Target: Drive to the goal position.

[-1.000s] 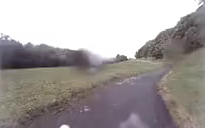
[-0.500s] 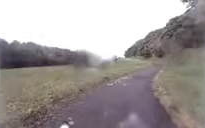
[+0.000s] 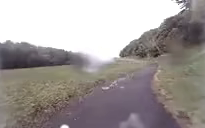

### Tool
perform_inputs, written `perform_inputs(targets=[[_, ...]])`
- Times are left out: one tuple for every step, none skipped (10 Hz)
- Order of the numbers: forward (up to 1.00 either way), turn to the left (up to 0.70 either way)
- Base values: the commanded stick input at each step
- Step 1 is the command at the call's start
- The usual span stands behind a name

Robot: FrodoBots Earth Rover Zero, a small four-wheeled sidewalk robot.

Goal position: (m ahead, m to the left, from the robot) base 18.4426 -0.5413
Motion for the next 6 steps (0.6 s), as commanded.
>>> perform_inputs(targets=[[0.7, 0.0], [0.7, 0.0], [0.7, 0.0], [0.7, 0.0], [0.7, -0.35], [0.7, -0.35]])
